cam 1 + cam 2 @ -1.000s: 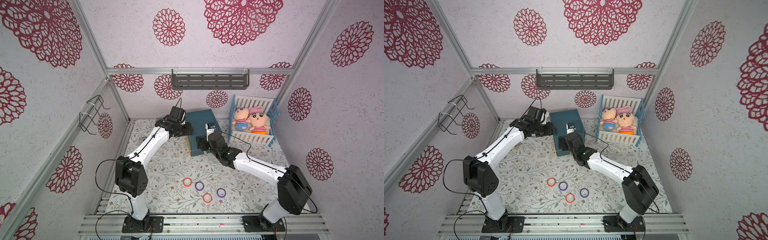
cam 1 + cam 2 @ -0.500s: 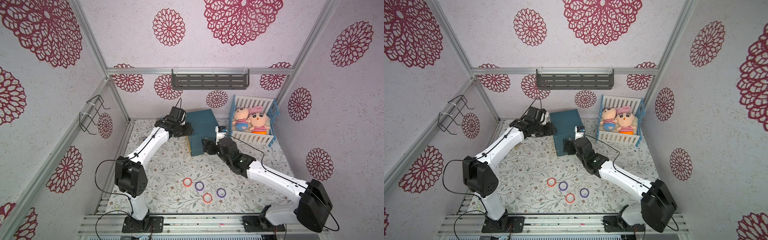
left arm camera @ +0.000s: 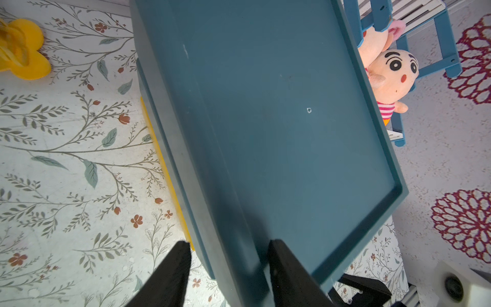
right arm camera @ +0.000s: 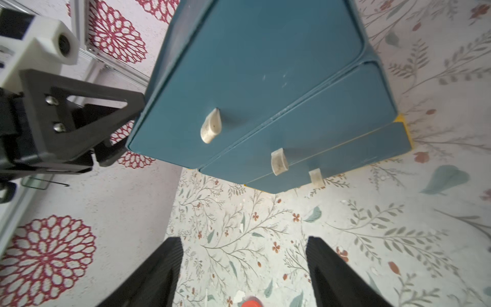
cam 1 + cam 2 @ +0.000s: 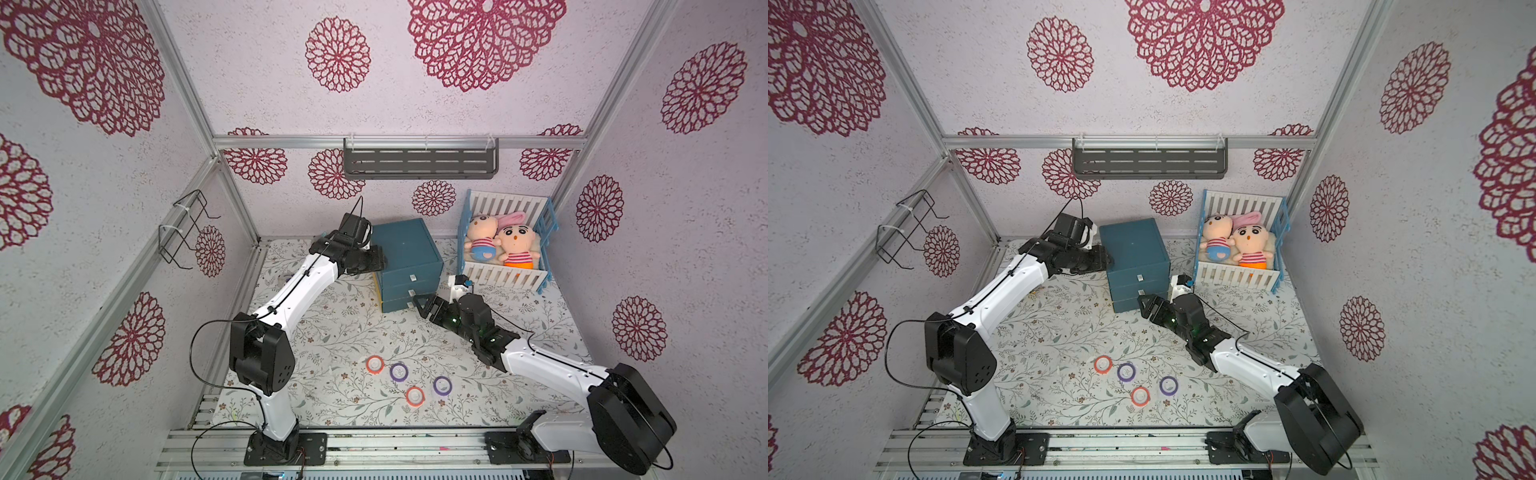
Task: Place the transparent tape into the drawer according to color
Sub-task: Open the drawer in the storage box.
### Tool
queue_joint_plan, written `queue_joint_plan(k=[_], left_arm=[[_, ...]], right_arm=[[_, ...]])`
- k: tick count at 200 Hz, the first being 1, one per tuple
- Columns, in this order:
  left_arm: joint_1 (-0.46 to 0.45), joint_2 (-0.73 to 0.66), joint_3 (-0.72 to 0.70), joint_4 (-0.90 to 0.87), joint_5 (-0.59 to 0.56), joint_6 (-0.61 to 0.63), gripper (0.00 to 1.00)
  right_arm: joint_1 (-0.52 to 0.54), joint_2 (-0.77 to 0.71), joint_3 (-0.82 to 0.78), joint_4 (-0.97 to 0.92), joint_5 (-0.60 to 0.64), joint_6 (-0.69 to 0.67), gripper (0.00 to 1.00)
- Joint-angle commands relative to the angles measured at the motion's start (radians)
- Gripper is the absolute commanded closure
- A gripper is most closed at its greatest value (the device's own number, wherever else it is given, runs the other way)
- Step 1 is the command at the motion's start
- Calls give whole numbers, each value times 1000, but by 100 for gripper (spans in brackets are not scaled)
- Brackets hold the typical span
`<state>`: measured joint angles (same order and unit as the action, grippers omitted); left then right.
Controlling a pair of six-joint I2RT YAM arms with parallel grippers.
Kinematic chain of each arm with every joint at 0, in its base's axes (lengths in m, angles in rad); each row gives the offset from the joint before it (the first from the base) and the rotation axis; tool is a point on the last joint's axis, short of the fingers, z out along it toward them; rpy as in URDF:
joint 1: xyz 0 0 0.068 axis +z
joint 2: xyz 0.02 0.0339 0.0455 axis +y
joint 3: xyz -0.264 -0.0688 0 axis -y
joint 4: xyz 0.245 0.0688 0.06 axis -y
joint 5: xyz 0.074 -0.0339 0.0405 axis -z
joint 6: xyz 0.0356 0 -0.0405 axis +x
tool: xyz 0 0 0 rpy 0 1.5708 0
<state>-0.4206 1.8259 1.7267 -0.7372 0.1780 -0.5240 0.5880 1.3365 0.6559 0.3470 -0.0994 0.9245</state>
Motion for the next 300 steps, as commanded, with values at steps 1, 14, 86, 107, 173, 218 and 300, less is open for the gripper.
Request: queue_joint_plan(k=[1,14,86,107,173,218,300], left_arm=[[5,-24,4,-28,5,15,46],[5,-22,4,-30,6,16,46],[7,-19,3,-30,9,24,45],[8,-20,1,-28,11,26,45],[15,-25,-5,-30,17,32,45],[19,-31,-12,-29,20,33,45],[23,-33,-14,-28,26,35,45]], right_arm=[[-20,42,-5,181,-85,105,23],[-25,73,-4,212,-91,123,24],[-56,212,-12,374,-108,212,35],[-63,249,-13,413,-114,234,37],[-71,349,25,472,-122,264,44],[-75,394,58,486,-117,262,47],[-89,446,98,508,-117,278,58]])
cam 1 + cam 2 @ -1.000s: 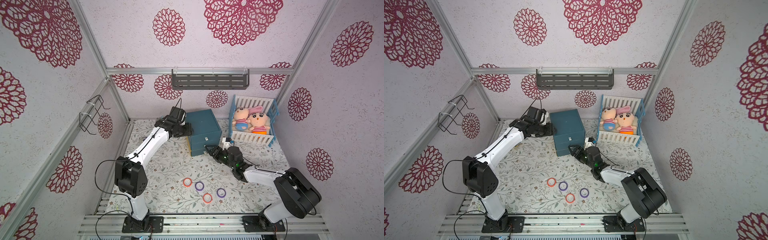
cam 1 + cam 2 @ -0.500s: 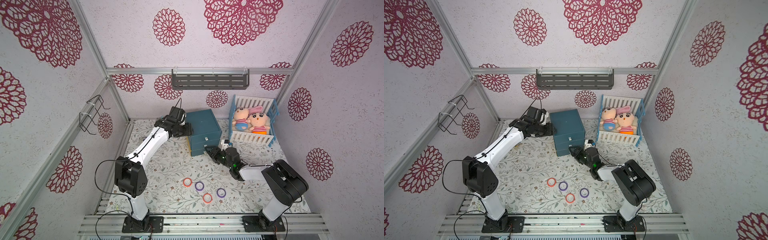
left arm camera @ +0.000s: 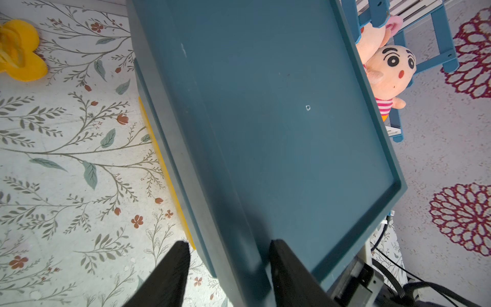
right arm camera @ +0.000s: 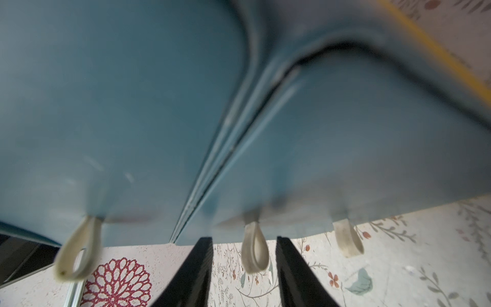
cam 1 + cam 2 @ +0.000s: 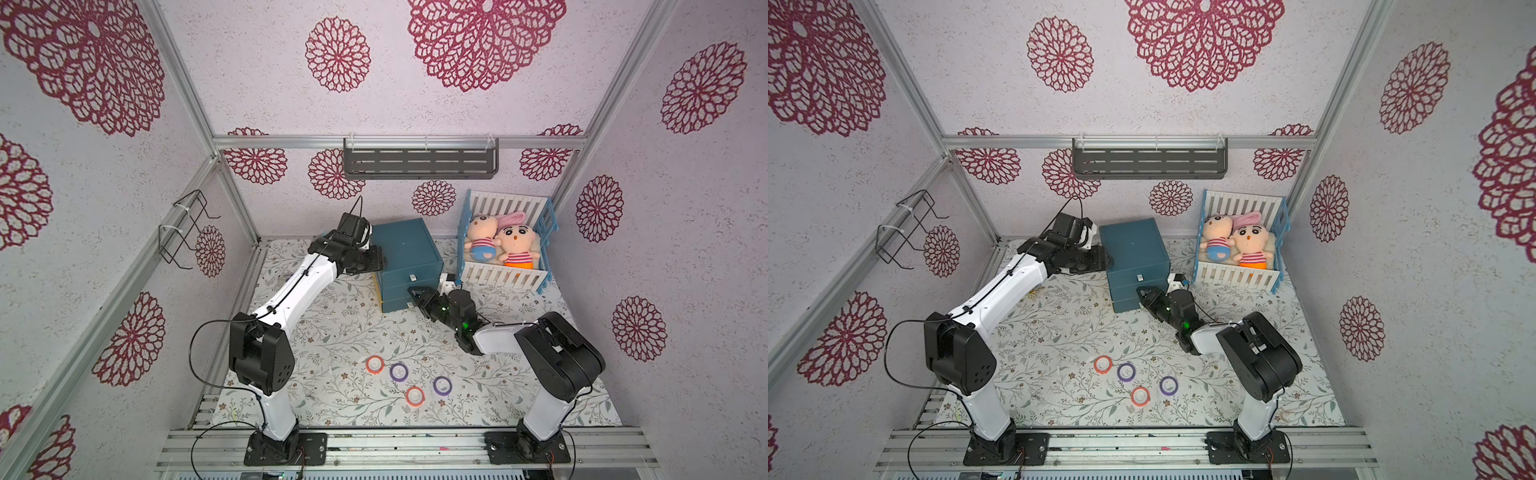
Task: Place the transparent tape into the drawer according to color
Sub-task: Open the drawer in the storage box.
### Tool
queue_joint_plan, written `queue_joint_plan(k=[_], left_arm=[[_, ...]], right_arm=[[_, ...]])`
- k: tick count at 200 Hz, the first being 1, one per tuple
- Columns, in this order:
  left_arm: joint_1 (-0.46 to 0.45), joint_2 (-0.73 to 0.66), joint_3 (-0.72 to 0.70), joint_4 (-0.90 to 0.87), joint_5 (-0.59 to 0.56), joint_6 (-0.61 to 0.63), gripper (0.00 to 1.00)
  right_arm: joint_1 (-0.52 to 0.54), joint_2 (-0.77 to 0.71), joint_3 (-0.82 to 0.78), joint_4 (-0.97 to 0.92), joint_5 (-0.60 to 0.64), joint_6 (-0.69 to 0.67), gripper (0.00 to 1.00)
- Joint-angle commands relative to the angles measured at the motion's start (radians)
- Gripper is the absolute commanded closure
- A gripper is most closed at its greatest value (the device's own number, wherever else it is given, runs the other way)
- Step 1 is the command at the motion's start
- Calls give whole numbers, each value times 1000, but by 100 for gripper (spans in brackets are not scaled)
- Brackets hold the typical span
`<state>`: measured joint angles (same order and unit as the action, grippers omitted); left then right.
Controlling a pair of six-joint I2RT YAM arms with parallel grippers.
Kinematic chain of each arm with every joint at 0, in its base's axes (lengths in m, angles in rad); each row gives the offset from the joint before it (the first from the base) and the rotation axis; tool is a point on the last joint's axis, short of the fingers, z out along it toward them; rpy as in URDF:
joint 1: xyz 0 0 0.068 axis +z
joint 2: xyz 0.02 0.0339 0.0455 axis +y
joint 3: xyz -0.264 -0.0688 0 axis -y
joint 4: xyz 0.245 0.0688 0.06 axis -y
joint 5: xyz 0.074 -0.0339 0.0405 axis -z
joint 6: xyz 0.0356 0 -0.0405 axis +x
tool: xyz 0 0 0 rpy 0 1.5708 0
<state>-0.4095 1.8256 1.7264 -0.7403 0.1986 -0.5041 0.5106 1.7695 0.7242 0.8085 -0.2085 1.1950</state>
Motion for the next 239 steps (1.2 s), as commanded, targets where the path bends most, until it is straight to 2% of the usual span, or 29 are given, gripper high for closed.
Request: queue_joint_plan(k=[1,83,133,239], left_arm=[[12,-32,-13,-25,5,16,45],[13,-37,-17,-32,9,19,45],[14,-38,-18,-32,12,19,45],[13,-44,-22,-31,9,12,45]], right_arm=[[-12,14,30,47,-8,8,58],[-15,32,45,45,0,12,75],[-16,27,42,32,0,10,100],[25,-117,-116,26,10,28,100]])
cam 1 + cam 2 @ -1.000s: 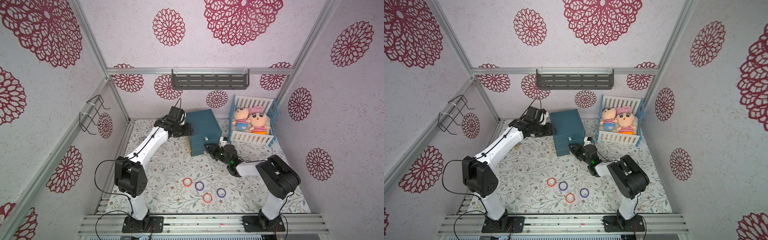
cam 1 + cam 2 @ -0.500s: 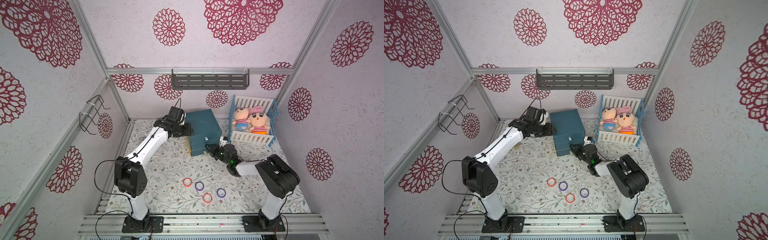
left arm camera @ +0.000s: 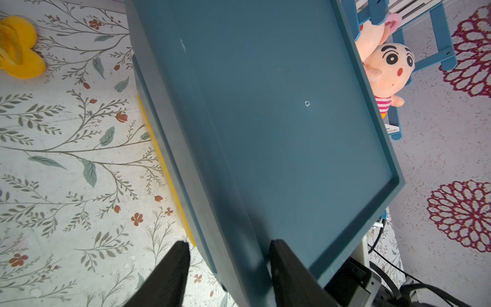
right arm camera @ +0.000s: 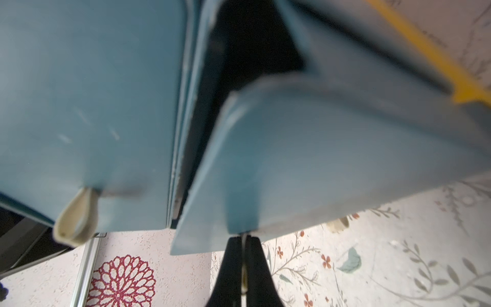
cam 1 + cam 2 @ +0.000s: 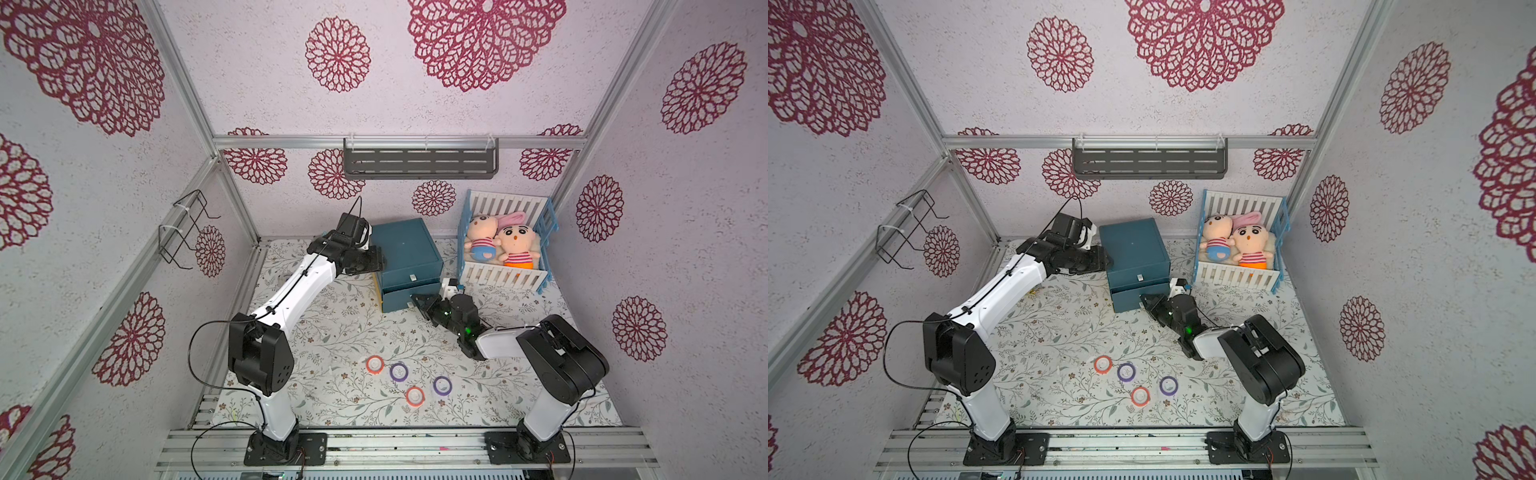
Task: Place the transparent tape into the drawer according to color
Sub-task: Open the drawer in the storage box.
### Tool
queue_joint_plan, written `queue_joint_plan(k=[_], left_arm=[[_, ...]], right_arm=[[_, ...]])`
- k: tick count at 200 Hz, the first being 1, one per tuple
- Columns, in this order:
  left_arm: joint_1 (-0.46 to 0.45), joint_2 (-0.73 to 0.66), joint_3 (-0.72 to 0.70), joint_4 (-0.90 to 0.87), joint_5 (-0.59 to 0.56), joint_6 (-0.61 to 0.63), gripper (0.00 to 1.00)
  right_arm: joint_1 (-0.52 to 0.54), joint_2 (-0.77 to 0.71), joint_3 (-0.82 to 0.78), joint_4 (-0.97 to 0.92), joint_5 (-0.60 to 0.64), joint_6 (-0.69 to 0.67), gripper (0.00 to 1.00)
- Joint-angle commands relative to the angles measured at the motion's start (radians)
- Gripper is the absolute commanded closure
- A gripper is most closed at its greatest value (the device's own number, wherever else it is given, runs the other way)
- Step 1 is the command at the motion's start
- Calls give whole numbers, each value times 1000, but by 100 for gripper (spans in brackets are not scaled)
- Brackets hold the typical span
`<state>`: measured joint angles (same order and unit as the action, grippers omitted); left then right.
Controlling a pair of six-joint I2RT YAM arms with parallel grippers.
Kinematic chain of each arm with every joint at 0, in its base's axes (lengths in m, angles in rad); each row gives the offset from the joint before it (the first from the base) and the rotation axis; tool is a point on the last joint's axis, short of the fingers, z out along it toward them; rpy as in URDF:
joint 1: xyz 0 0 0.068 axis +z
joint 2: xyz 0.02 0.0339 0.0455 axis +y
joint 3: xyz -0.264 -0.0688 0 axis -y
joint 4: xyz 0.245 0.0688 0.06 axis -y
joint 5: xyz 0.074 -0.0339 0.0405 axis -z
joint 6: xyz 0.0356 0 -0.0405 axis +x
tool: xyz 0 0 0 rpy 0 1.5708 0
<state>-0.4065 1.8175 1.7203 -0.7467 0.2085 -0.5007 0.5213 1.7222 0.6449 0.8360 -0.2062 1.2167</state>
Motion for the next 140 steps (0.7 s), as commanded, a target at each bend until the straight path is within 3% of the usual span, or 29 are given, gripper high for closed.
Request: queue_joint_plan(k=[1,140], left_arm=[[9,-36,-16,-26,-1,9,45],[10,-52,-31,-20,-5,8,45]], right_arm=[[16,-71,-38,-1,8,7,100],[111,-319,-200,-171,102,-8,100]])
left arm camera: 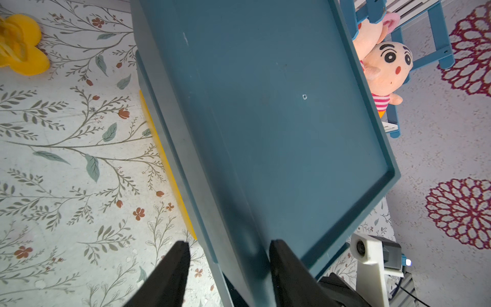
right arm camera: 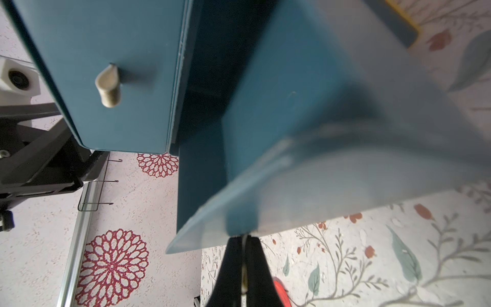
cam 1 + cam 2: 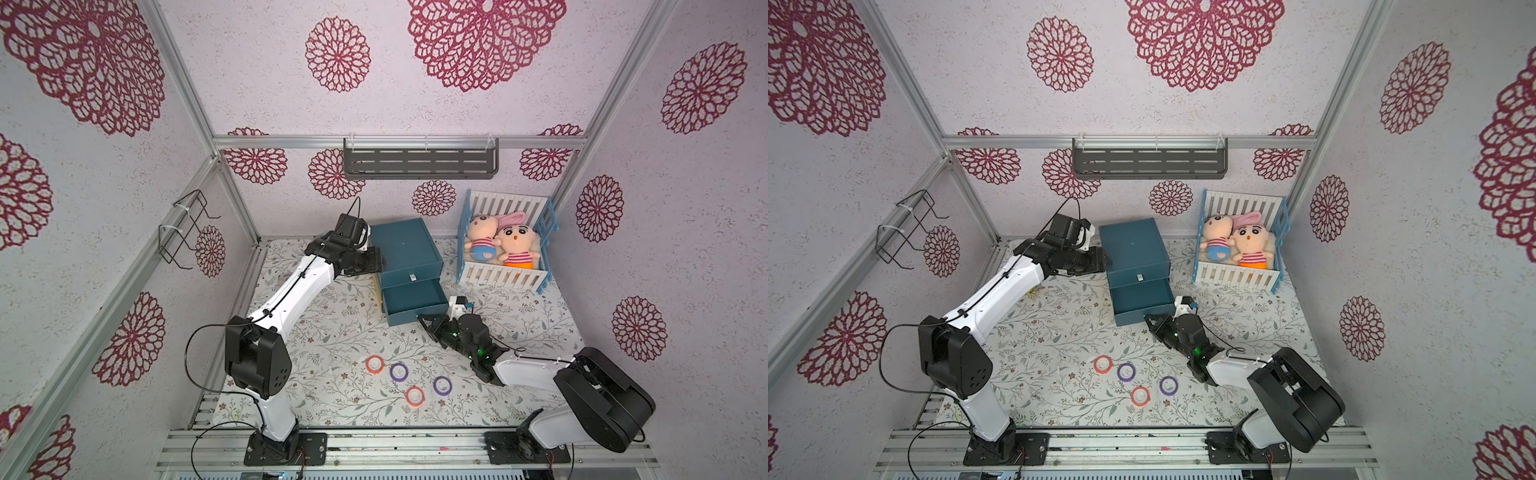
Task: Place the transparent tape into the drawer according to color
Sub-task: Open the drawer in the storage box, then pick up the tape at the center of the board.
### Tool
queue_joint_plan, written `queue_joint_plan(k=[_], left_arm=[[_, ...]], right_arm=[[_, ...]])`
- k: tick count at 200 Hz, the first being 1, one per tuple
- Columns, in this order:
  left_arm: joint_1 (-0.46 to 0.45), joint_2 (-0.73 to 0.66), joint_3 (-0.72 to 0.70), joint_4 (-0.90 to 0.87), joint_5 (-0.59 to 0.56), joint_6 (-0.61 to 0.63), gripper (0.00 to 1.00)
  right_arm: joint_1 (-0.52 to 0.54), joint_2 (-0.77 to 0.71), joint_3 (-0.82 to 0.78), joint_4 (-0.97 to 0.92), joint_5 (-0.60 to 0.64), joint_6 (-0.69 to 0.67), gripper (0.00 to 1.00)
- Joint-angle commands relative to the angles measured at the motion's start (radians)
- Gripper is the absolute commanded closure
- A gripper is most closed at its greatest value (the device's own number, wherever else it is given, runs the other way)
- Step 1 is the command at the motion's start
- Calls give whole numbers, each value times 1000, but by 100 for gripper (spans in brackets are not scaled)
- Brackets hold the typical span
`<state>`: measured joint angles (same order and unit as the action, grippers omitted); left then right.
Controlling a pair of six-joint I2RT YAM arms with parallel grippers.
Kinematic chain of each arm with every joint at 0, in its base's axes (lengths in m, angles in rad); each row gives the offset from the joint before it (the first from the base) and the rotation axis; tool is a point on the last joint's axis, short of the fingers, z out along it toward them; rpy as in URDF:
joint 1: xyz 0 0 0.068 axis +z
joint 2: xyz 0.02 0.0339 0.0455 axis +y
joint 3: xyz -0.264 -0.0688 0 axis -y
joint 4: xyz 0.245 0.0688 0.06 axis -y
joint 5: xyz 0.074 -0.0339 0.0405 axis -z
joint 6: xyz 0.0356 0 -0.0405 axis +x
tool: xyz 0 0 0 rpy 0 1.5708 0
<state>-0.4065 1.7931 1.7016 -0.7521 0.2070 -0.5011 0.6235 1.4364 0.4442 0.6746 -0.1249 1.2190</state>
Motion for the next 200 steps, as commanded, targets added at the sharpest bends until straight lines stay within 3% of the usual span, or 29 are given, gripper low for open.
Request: queue_joint_plan(k=[1,16,49,89,128,147,200], left_arm=[[10,-28,-13,-16,-3,9,45],[11,-27,-13,-15,-2,7,45],[10,-37,-19,-17,-4,6,42],[10,-59,-23,-17,-11,5,30],[10,-101,-50,8,-13,-3,8],[11,-134,-73,27,-6,-9,0],[32,-256,-197,76,49,-45,3]], right_arm=[[8,-34,2,-10,20,-11,100],[8,-31,5,-7,13,-16,98],[17,-65,10,-40,19,-41,46],[23,-171,13,-177,5,-101,17],[25,-295,58,-455,0,-228,1],[25,-340,100,-613,-2,-301,1],[25,-364,225,-1047,18,-512,1]])
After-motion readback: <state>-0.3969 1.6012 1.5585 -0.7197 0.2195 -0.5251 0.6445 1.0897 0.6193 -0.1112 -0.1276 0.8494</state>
